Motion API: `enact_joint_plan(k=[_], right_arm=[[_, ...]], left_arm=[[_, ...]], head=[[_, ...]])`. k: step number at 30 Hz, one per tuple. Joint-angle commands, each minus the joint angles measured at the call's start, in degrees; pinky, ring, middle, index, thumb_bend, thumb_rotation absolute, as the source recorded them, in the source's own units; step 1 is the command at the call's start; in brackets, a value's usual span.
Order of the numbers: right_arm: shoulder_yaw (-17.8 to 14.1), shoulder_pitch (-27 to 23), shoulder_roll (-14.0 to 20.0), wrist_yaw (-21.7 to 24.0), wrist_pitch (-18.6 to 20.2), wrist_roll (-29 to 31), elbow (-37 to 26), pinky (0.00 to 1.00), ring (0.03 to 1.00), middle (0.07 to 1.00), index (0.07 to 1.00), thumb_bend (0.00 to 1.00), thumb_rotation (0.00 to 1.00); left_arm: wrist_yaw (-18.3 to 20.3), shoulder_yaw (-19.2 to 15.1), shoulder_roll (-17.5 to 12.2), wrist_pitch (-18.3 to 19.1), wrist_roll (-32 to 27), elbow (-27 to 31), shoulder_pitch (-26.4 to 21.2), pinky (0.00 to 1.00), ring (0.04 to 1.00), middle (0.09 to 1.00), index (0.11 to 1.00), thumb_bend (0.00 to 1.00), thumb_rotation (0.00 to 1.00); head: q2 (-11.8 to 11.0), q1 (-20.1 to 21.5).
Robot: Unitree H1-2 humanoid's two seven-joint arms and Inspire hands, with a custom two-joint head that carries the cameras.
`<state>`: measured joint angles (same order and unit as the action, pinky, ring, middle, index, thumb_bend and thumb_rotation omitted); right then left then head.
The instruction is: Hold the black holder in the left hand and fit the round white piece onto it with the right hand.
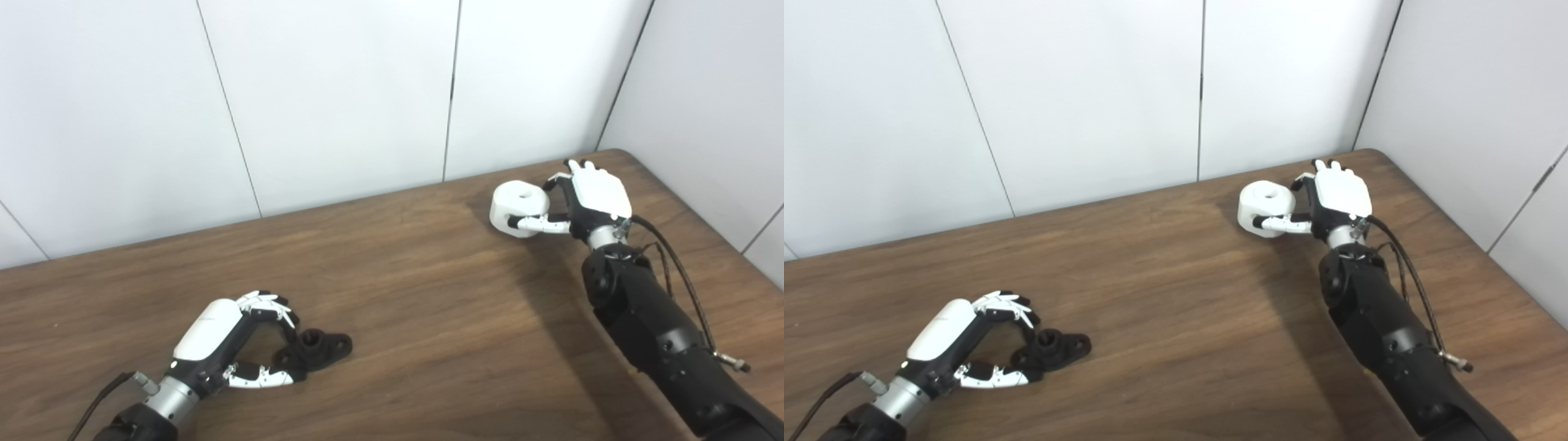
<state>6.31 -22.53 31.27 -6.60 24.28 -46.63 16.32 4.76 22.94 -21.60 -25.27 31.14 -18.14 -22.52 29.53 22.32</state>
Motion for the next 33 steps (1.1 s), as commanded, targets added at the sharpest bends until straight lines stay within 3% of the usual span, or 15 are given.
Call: enact_joint_plan(k=[1, 14, 21, 23, 25, 26, 27, 29, 33], right_arm=[[-0.05, -2.82, 1.49, -0.63, -0.41, -0.39, -1.04, 1.0, 1.0, 0.954, 0.71, 0.91, 0.75], [1.51, -3.49, 0.9, -0.17, -0.45, -0.16, -0.11, 1.0, 1.0, 0.955, 0.713, 0.93, 0.71], [2.4, -4.13, 0.45, -1.12, -0.91, -0.36, 0.83, 1.0, 1.0, 0.948, 0.695, 0.97, 0.61], [2.08, -4.45, 0.01, -3.13, -2.39, 0.24, 2.27, 1.0, 1.0, 0.922, 0.651, 0.95, 0.5], [1.79, -4.94, -0.39, -6.23, -5.02, 1.04, 4.92, 1.0, 1.0, 0.875, 0.573, 0.9, 0.35], [1.85, -5.2, -0.49, -7.33, -6.0, 1.24, 6.1, 1.0, 1.0, 0.85, 0.521, 0.68, 0.24], [1.81, -5.33, -0.68, -8.44, -6.81, 1.47, 6.72, 1.0, 1.0, 0.838, 0.503, 0.6, 0.2], [2.13, -5.72, -0.85, -9.45, -7.41, 1.57, 7.63, 1.0, 0.99, 0.815, 0.487, 0.54, 0.16], [2.32, -5.93, -1.08, -10.24, -7.9, 2.05, 8.16, 1.0, 0.995, 0.814, 0.484, 0.53, 0.15]], left_arm=[[2.67, 0.91, -0.96, 0.5, 1.28, 0.03, 0.88, 0.9, 0.821, 0.67, 0.482, 0.52, 0.05], [2.58, 0.46, -0.88, 0.63, 1.28, 0.25, 1.1, 0.9, 0.82, 0.668, 0.482, 0.52, 0.05], [2.26, 0.35, -0.8, 0.48, 1.28, 0.51, 1.32, 0.89, 0.816, 0.663, 0.482, 0.52, 0.05], [2.35, 0.31, -0.83, 0.66, 1.29, 0.69, 1.43, 0.89, 0.816, 0.664, 0.482, 0.52, 0.05], [2.42, 0.31, -0.88, 0.87, 1.42, 1.0, 1.62, 0.89, 0.817, 0.664, 0.482, 0.52, 0.05], [2.43, 0.29, -0.9, 0.99, 1.46, 1.16, 1.73, 0.89, 0.816, 0.664, 0.482, 0.52, 0.05], [2.46, 0.26, -0.91, 1.18, 1.48, 1.36, 1.85, 0.89, 0.816, 0.664, 0.482, 0.52, 0.05], [2.61, 0.21, -1.01, 1.45, 1.45, 1.65, 1.99, 0.89, 0.818, 0.665, 0.482, 0.52, 0.05], [2.41, 0.07, -1.06, 1.41, 1.34, 1.67, 2.08, 0.89, 0.816, 0.661, 0.482, 0.52, 0.05]], head=[[0.06, 0.0], [0.3, -0.24], [0.51, -0.54], [0.47, -0.71], [0.48, -0.86], [0.46, -0.91], [0.54, -1.0], [0.58, -1.03], [0.6, -1.16]])
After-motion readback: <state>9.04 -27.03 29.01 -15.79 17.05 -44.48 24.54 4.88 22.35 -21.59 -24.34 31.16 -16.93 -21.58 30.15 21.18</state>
